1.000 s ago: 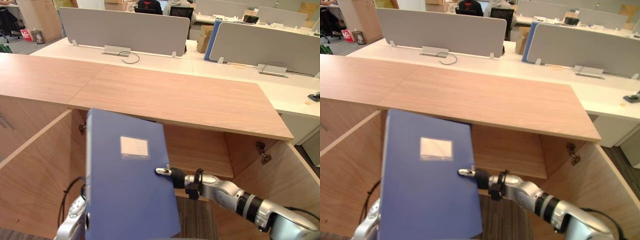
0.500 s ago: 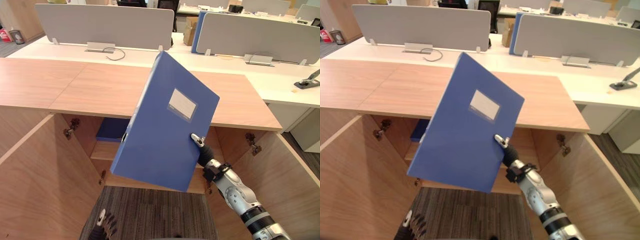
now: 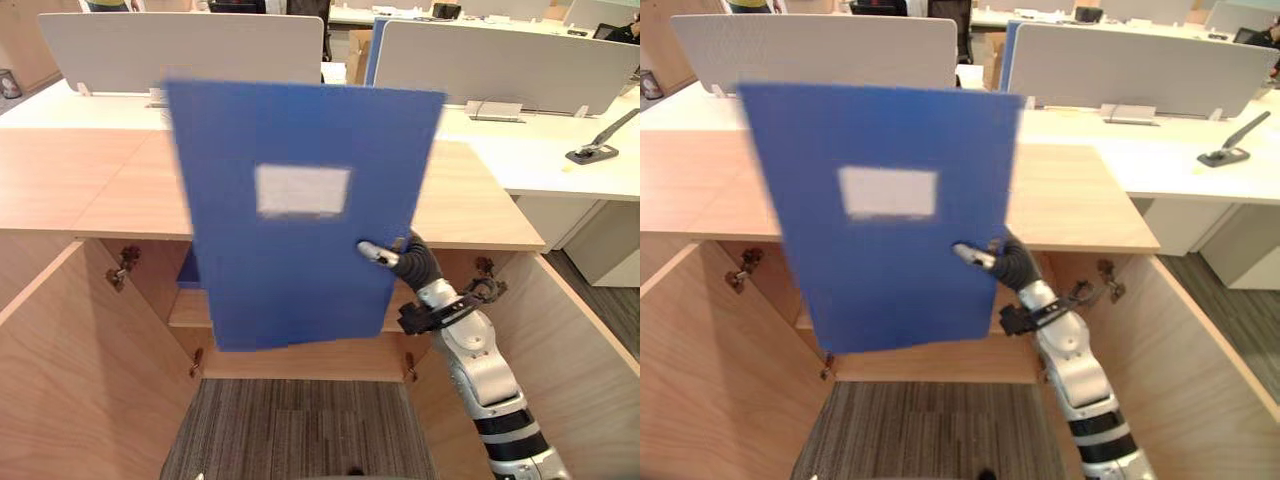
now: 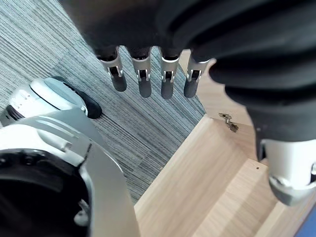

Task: Walk over to the cabinet, pick up the folder, carry it to the office cabinet, place the folder inside the office cabinet, then close the office cabinet door

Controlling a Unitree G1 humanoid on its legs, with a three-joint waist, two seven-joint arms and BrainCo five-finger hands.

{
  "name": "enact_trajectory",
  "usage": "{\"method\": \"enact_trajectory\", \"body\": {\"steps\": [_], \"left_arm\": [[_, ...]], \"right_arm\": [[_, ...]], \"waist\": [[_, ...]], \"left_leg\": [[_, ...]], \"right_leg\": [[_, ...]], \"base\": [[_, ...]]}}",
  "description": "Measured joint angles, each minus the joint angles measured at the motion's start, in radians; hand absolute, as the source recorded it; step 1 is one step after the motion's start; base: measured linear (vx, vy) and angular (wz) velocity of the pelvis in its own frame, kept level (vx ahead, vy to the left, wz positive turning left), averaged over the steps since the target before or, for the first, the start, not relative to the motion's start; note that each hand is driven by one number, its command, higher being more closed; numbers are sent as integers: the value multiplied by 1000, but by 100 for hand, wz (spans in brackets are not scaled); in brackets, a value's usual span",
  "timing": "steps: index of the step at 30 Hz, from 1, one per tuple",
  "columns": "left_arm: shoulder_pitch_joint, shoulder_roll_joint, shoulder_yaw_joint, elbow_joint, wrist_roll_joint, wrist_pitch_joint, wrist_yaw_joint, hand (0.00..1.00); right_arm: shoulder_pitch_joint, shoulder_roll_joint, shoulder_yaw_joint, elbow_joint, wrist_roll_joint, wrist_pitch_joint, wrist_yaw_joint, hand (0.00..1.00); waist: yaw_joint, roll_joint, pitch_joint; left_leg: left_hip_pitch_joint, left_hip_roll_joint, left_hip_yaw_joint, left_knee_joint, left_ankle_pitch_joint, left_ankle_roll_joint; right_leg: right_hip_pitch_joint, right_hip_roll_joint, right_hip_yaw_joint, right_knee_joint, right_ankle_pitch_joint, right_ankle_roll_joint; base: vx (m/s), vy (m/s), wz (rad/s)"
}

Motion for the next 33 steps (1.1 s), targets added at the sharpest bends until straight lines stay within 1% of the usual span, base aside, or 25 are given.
{"method": "enact_trajectory", "body": {"steps": [2,4,5,7,8,9,11,13,15,18,20,22,23,24,25,27,28,30,31,32,33], "left_arm": [[-6,-4,18,20,29,0,1,0],[-11,-10,19,30,41,-1,1,0],[-16,-13,18,30,39,-1,1,0],[-19,-15,17,30,29,0,1,0],[-20,-15,16,30,24,0,1,0],[-25,-15,15,30,3,0,1,0],[-32,-14,10,30,-13,0,3,0],[-36,-11,-8,30,-15,0,10,0],[-42,-9,-31,29,-15,0,16,0],[-59,-8,-54,27,-15,-1,20,0],[-62,-8,-69,27,-15,-1,23,0],[-65,-6,-82,22,-15,-1,26,0],[-67,-6,-88,10,-17,-1,27,0],[-67,-6,-94,3,-32,-3,27,0],[-67,-7,-97,1,-48,-2,27,0],[-67,-13,-102,-1,-91,-1,27,0],[-67,-14,-102,-3,-101,-1,27,0],[-67,-13,-106,-30,-129,0,28,0],[-67,-13,-112,-40,-134,0,29,0],[-68,-13,-127,-62,-141,0,35,0],[-72,-13,-141,-72,-148,0,39,0]], "right_arm": [[-43,-18,99,2,-68,-17,1,100],[-104,-56,240,22,-141,-32,26,100],[-119,-73,312,50,-176,-53,47,100],[-124,-81,398,118,-186,-59,78,100],[-124,-83,422,145,-186,-58,87,100],[-129,-90,475,219,-191,-58,104,100],[-143,-100,512,305,-222,-58,111,100],[-178,-123,558,381,-295,-59,114,100],[-202,-140,615,506,-372,-59,120,100],[-202,-137,618,615,-447,-58,121,100],[-201,-117,600,717,-465,-55,115,100],[-199,-90,543,792,-461,-41,111,100],[-190,-73,482,834,-439,-22,108,100],[-189,-53,417,885,-391,1,99,100],[-189,-43,381,909,-358,12,93,100],[-191,-9,229,990,-209,48,46,100],[-194,-1,197,1010,-174,56,32,100],[-205,22,84,1092,-47,81,-22,100],[-212,27,57,1114,-16,89,-33,100],[-232,40,8,1148,60,108,-59,100],[-243,54,-41,1168,145,117,-84,100]], "waist": [[0,0,0],[2,0,0],[9,-2,1],[21,-4,2],[25,-5,3],[30,-8,7],[32,-10,18],[32,-10,29],[35,-8,39],[44,-8,66],[44,-3,79],[40,3,85],[38,6,87],[41,10,93],[42,12,98],[51,25,113],[51,28,116],[54,36,129],[54,38,133],[57,40,151],[59,41,155]], "left_leg": [[0,2,1,0,0,0],[0,3,0,1,0,0],[1,3,-1,0,0,0],[1,2,-2,0,0,0],[1,2,-2,0,0,0],[1,1,-2,0,0,0],[0,-1,-3,1,1,0],[-1,-2,-3,1,1,0],[-2,-1,-5,-1,1,0],[-5,-2,-8,0,1,0],[-6,-2,-12,-2,1,0],[-14,-3,-24,-1,1,0],[-22,-6,-41,1,2,2],[-22,-12,-48,1,2,2],[-23,-13,-50,1,2,3],[-34,-17,-63,2,6,8],[-38,-20,-67,3,6,8],[-49,-29,-89,4,10,13],[-56,-31,-96,6,10,14],[-63,-34,-100,7,13,17],[-80,-38,-106,9,18,17]], "right_leg": [[0,2,1,0,1,-2],[0,4,1,0,2,-3],[2,4,1,-1,2,-3],[2,3,1,-1,2,-3],[2,3,1,-1,2,-2],[2,1,1,-1,3,-1],[3,-1,0,-1,4,1],[1,-1,0,-1,4,1],[0,-1,-1,-1,3,2],[-2,-1,-3,-1,3,2],[-3,-1,-5,0,2,5],[-5,-3,-16,0,-1,8],[-6,-7,-31,0,-3,11],[-5,-9,-39,0,-5,13],[-4,-10,-41,0,-5,13],[-6,-18,-56,0,-6,15],[-7,-20,-59,0,-6,16],[-8,-27,-80,0,-9,19],[-10,-30,-86,0,-9,20],[-15,-34,-91,0,-8,21],[-30,-38,-98,0,-7,22]], "base": [[-11,-4,-2],[0,0,0],[0,0,0],[0,0,0],[0,0,0],[0,0,0],[0,0,0],[0,0,0],[0,0,0],[3,4,1],[19,17,5],[21,12,19],[27,16,32],[28,24,28],[27,33,17],[6,34,18],[3,35,22],[13,35,28],[9,37,26],[-7,38,20],[-2,37,18]]}}
